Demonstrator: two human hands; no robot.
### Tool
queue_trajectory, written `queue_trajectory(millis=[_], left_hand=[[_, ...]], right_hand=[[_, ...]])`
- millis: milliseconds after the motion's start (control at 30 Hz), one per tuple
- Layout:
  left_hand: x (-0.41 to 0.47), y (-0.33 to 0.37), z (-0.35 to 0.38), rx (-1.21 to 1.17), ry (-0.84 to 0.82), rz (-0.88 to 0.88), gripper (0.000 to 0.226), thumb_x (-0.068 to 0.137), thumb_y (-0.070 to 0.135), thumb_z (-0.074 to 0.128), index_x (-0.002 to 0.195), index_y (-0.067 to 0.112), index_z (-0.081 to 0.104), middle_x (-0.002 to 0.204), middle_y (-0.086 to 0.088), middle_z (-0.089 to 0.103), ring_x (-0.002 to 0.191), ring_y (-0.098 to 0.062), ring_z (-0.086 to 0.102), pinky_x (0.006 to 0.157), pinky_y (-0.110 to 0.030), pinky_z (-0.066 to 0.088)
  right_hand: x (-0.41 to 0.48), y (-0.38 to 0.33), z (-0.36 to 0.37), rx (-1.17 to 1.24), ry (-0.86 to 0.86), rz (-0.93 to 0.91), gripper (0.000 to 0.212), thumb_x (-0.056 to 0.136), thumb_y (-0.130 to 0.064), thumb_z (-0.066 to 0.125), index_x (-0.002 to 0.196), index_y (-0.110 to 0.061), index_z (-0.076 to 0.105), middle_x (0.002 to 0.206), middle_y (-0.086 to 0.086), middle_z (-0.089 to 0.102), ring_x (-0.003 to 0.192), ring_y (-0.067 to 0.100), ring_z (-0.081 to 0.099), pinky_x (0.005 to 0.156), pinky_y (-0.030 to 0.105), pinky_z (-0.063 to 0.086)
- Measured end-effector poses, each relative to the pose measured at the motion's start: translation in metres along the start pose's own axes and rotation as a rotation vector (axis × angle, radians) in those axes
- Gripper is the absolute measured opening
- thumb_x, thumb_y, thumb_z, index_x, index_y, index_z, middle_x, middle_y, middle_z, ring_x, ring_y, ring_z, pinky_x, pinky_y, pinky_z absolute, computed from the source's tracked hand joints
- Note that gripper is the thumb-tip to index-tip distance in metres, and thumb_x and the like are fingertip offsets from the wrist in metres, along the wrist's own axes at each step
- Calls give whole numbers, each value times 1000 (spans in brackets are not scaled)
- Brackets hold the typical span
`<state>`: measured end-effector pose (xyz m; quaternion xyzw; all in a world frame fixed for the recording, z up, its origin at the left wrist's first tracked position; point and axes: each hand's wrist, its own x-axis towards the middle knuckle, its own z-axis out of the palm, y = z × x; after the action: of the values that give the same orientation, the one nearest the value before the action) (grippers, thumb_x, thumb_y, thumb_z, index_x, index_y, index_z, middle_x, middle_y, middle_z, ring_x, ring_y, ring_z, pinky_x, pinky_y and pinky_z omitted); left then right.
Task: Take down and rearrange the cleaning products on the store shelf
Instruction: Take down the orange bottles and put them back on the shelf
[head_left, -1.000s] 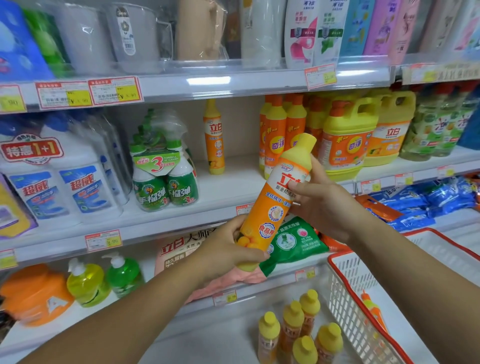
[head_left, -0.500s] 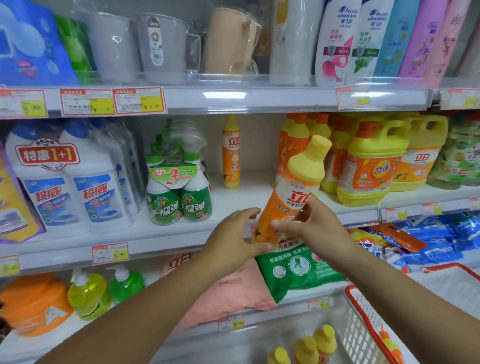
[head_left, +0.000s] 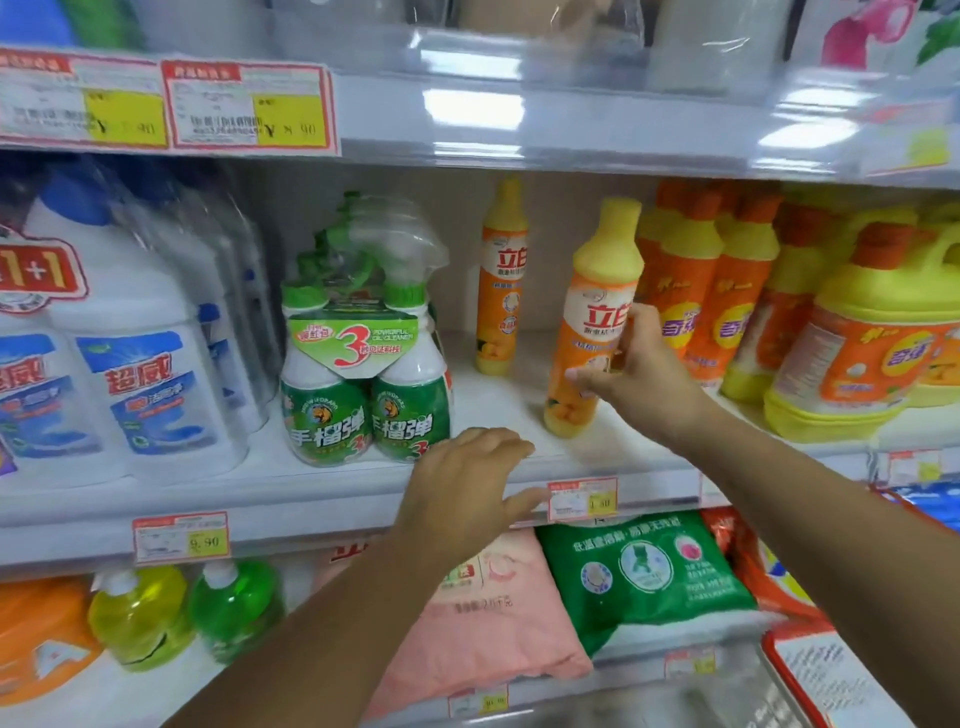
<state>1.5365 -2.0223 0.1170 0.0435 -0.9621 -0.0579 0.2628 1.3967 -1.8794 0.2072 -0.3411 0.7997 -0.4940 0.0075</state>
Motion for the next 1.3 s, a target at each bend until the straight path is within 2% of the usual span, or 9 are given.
queue_trajectory(millis=[67,167,267,433,600,833,967,1067,1300], left_hand=[[0,-5,5,21,59,14,48,84,65,51,114,33,69,119,15,67,108,-9,62,83,-26,50],[-2,-5,11,25,118,35,45,81,65,50,105,33,71,110,16,69,100,-6,64,76,-24,52],[-3,-6,15,25,171,58,42,82,63,53,104,31,71,110,16,69,101,-6,63,77,-24,51],[-4,-7,20,58,222,80,39,84,60,57,105,30,71,111,14,70,104,-5,63,80,-24,47],[-4,-7,23,63,242,69,40,83,59,57,104,29,72,111,13,71,103,-6,64,83,-22,39],[-4,-6,20,68,174,41,41,84,62,54,107,32,71,113,15,70,105,-4,63,82,-24,47],[-5,-4,13,-5,143,30,43,81,62,59,110,33,69,115,17,68,106,-3,61,84,-24,47],[-9,-7,4,-66,136,86,49,81,60,58,118,29,67,123,13,66,110,-7,59,87,-26,52],[-34,-37,-23,-75,202,83,46,81,56,54,110,25,72,109,14,70,100,-5,58,77,-22,52]], right_hand=[[13,4,5,23,22,51,71,87,-11,74,141,-12,29,120,2,57,106,20,61,76,24,54],[31,13,12,-12,26,72,73,91,-15,70,149,-16,25,132,3,55,117,22,57,94,35,50],[45,24,24,-51,50,48,69,96,-18,63,152,-18,22,142,6,52,127,25,53,104,37,44],[63,42,40,-61,117,-9,59,100,-18,56,150,-15,25,140,8,54,126,27,54,98,27,38],[81,49,49,-18,108,7,58,102,-22,52,152,-16,22,142,7,53,128,27,54,104,34,41],[90,44,55,-27,63,103,65,105,-30,45,158,-21,8,151,3,44,132,26,49,97,26,35],[63,46,56,-229,55,159,58,103,-36,48,153,-15,26,145,10,52,130,33,50,106,36,37],[40,42,56,-241,188,29,41,99,-36,55,134,-14,52,121,10,66,113,30,60,95,41,48],[48,5,83,-175,95,56,45,94,-38,65,128,-10,56,122,9,67,111,29,62,85,31,45]])
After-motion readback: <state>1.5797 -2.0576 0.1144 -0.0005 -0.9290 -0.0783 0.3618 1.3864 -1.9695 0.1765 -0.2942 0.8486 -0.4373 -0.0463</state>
